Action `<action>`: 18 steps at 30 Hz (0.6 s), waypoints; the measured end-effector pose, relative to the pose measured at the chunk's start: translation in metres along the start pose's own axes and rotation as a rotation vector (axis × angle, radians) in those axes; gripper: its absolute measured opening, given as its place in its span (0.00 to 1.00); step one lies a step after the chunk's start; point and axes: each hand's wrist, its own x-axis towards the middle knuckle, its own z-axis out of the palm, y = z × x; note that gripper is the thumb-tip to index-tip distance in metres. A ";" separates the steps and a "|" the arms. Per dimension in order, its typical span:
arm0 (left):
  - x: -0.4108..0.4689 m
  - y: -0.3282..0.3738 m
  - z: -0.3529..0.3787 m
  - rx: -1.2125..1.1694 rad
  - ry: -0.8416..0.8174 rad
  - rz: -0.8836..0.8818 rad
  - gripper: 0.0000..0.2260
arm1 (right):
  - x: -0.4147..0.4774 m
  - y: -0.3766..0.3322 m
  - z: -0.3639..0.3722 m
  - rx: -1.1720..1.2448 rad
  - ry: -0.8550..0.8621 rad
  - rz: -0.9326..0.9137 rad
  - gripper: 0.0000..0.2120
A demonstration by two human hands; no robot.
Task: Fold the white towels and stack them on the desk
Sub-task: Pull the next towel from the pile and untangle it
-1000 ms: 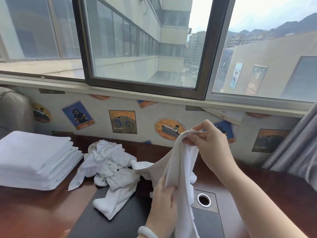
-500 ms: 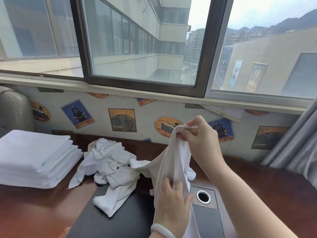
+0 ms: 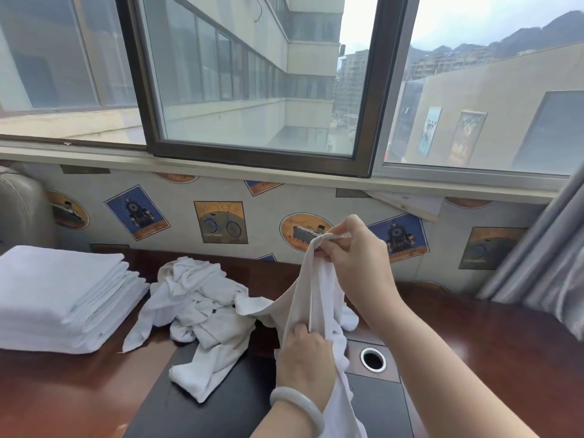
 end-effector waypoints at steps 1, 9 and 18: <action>0.001 -0.003 0.002 0.015 -0.007 -0.028 0.13 | 0.002 0.001 -0.001 0.012 0.009 0.000 0.04; -0.013 -0.002 0.012 -0.367 0.229 0.075 0.08 | 0.022 0.007 -0.024 0.070 0.110 -0.014 0.05; 0.048 -0.015 -0.051 -0.587 0.242 -0.042 0.08 | 0.059 0.041 -0.125 0.282 0.256 0.063 0.07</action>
